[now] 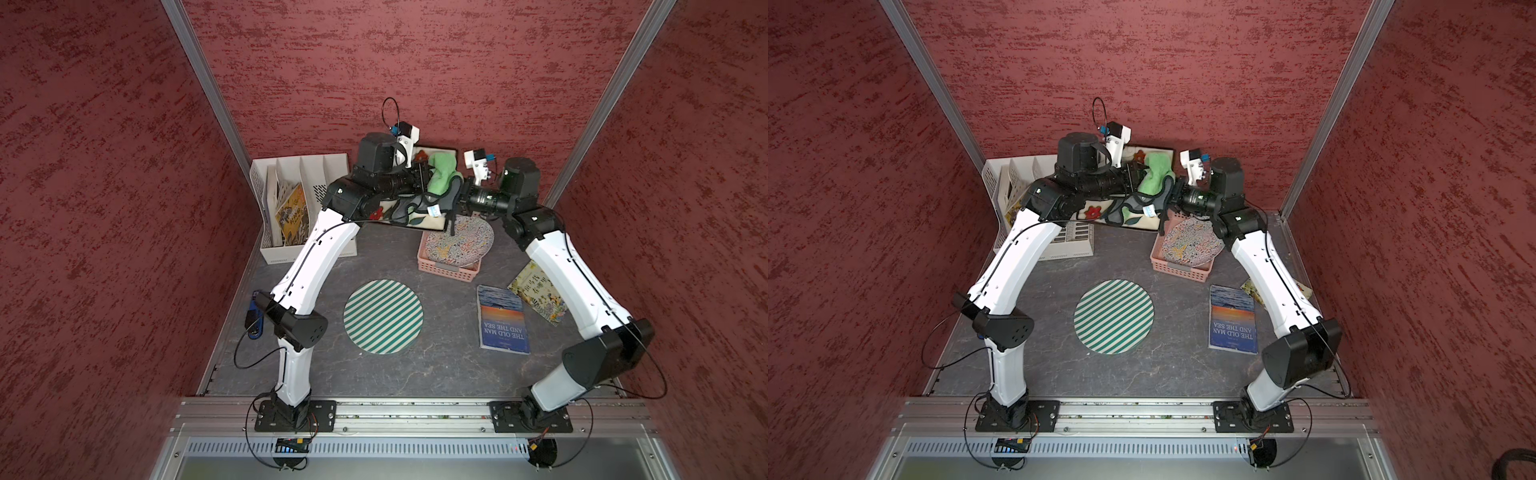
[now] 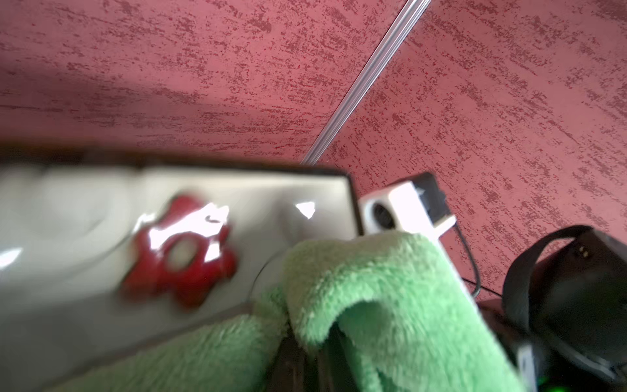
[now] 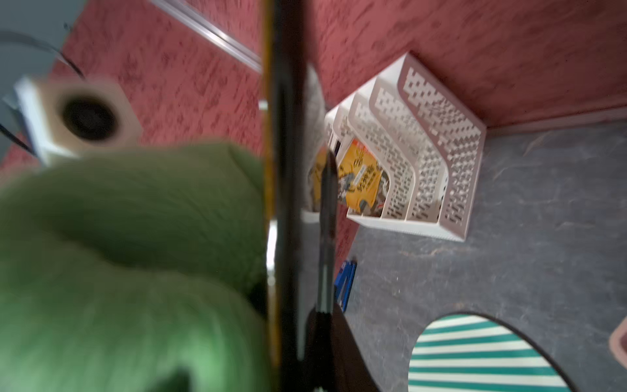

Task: Wipe the wet plate dry
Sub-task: Wipe the plate with towel.

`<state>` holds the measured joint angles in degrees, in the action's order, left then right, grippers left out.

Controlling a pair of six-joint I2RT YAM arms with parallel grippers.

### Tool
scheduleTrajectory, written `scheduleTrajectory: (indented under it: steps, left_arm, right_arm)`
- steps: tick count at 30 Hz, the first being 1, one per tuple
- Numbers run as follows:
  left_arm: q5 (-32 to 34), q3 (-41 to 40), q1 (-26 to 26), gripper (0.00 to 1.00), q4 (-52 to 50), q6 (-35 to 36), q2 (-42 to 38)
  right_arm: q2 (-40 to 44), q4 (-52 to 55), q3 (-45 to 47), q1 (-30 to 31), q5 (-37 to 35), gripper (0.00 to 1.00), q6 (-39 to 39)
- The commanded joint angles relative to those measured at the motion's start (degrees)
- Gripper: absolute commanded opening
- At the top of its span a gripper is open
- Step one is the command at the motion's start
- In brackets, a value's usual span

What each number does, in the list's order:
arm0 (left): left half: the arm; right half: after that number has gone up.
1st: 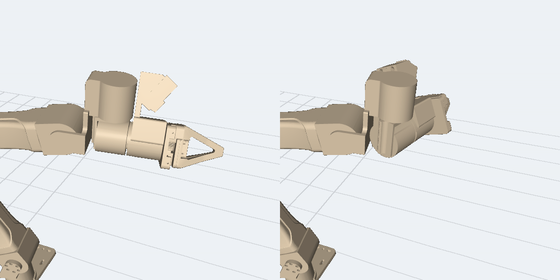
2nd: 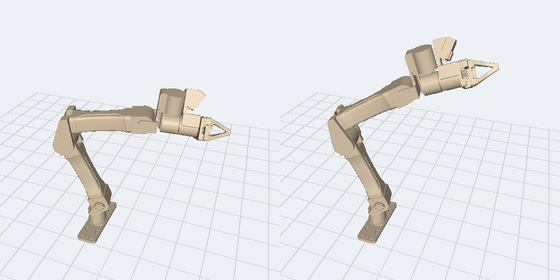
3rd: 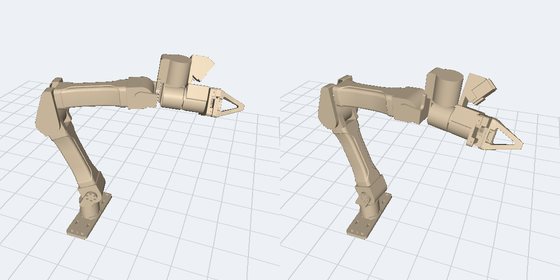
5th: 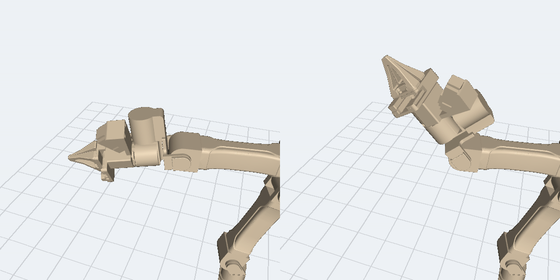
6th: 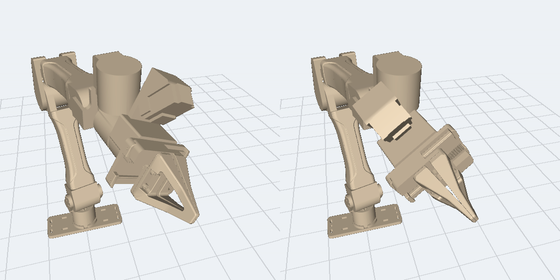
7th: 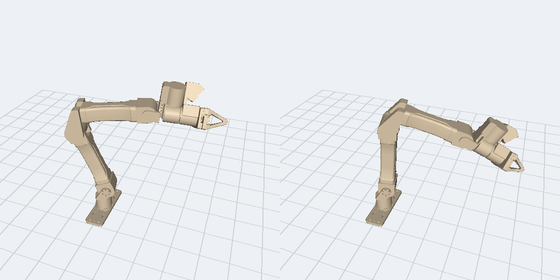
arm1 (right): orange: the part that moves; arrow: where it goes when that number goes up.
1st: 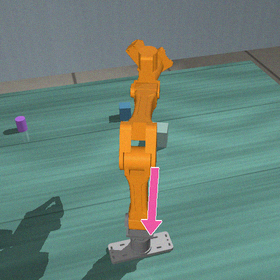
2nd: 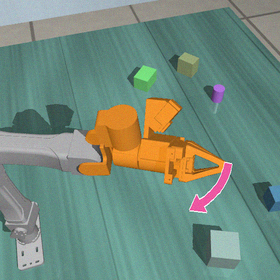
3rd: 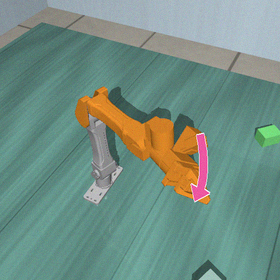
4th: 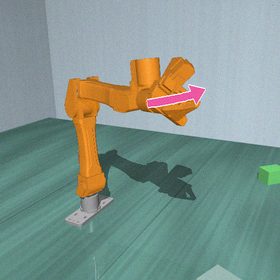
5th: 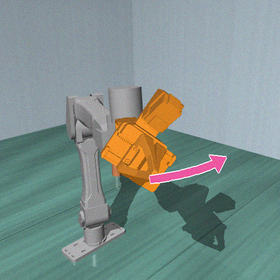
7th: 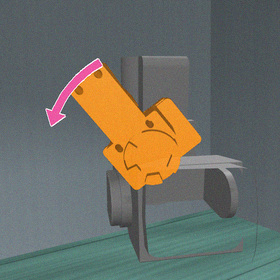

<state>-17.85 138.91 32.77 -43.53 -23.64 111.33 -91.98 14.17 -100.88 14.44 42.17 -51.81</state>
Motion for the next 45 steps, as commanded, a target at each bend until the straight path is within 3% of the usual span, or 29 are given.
scheduleTrajectory:
  steps: [1,4,8,11,14,17,21,24,27,31,35,38,45]
  left_arm:
    - [3.38,-9.56,-1.65,0.00,-6.04,-2.26,-3.98]
    - [6.43,-12.62,-5.07,0.00,-4.84,-8.40,-7.22]
    - [3.39,-5.38,-6.00,0.00,-2.67,-8.93,-5.03]
    - [2.66,2.06,-5.76,0.00,-3.34,-10.49,-1.82]
    - [2.37,1.73,-6.32,0.00,0.48,-13.59,-3.19]
    - [0.28,-5.50,-7.89,0.00,9.90,-18.18,-8.52]
    - [-2.96,-23.51,-13.14,0.00,29.72,-33.90,-18.26]
    - [-4.45,-36.14,-15.30,0.00,48.52,-46.60,-22.60]
    - [-6.24,-40.37,-15.68,0.00,63.00,-56.26,-21.39]
    - [-8.65,-36.24,-15.04,0.00,69.96,-60.43,-16.89]
    - [-9.71,-29.64,-14.21,0.00,77.14,-62.90,-13.06]
    - [-10.05,-24.79,-13.43,0.00,81.84,-65.66,-10.62]
    - [-11.59,-7.02,-8.79,0.00,82.38,-69.14,-1.34]
  right_arm:
    - [4.75,-24.83,-6.98,-4.80,-1.48,0.00,-5.99]
    - [7.08,-23.84,-2.38,-0.82,2.47,0.00,-2.05]
    - [6.91,-23.35,0.04,7.32,5.75,0.00,0.77]
    - [3.64,-24.54,-5.48,5.86,3.53,0.00,-2.15]
    - [-0.36,-23.40,-14.56,0.78,0.33,0.00,-5.71]
    - [-1.25,-26.89,-16.85,-6.20,-3.31,0.00,-12.56]
    - [0.79,-39.16,-9.74,-12.57,-4.67,0.00,-25.33]
    - [1.71,-53.02,-2.98,-12.50,-5.34,0.00,-34.72]
    - [-0.82,-67.88,0.11,-9.86,-6.66,0.00,-46.36]
    - [-4.66,-69.35,-3.48,-4.42,1.04,0.00,-48.86]
    - [-1.43,-63.82,5.02,-1.82,2.40,0.00,-42.27]
    - [-1.88,-70.61,9.55,-1.23,1.29,0.00,-46.43]
    - [-8.08,-78.97,0.78,5.90,6.80,0.00,-53.77]
